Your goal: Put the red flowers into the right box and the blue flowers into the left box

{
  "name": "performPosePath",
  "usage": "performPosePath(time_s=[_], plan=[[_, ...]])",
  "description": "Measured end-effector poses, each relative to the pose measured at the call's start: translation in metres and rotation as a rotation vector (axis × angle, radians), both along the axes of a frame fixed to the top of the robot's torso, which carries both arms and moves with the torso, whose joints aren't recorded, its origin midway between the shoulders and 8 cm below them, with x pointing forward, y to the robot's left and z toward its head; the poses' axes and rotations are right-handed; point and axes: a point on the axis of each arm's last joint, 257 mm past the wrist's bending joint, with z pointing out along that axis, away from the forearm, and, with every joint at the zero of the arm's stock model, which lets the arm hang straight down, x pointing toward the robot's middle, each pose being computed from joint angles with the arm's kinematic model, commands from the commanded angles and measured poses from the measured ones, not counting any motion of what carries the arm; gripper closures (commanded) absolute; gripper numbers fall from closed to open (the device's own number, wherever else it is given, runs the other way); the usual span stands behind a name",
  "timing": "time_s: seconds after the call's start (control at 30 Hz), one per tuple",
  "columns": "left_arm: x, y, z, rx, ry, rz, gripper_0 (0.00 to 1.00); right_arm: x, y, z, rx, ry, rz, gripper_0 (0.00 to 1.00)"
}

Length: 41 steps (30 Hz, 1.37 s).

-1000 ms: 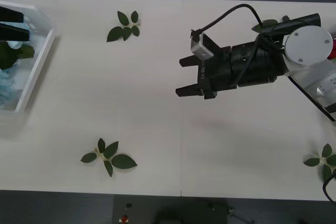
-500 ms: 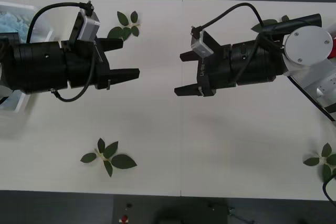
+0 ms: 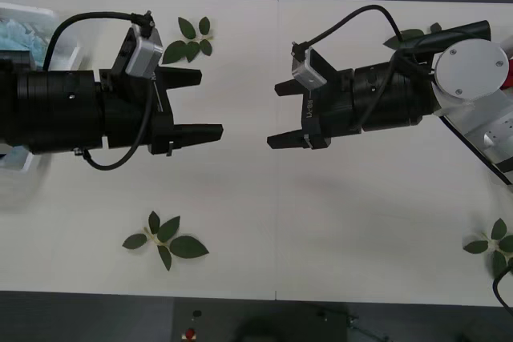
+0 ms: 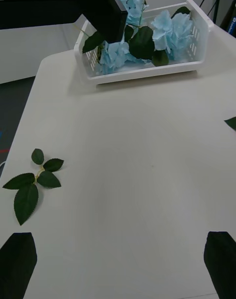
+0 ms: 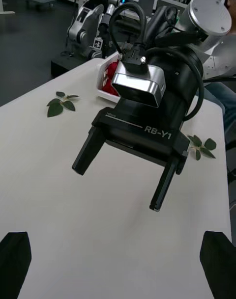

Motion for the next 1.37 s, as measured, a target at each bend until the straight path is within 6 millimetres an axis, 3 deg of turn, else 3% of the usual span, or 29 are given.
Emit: performPosePath(time_s=[0.33, 0.43, 1.37], plan=[[-0.0014, -0.0108, 0.0027, -0.034, 0.006, -0.011, 0.0, 0.0012, -0.0011, -0.0016, -0.008, -0.005, -0.003, 0.0], [-0.0014, -0.0108, 0.0026, -0.034, 0.006, -0.01, 0.0, 0.0012, -0.0011, -0.0016, -0.008, -0.005, -0.003, 0.11], [-0.0014, -0.0107, 0.0026, -0.034, 0.006, -0.01, 0.0, 0.0012, -0.0011, -0.0016, -0.008, -0.005, -0.003, 0.1]])
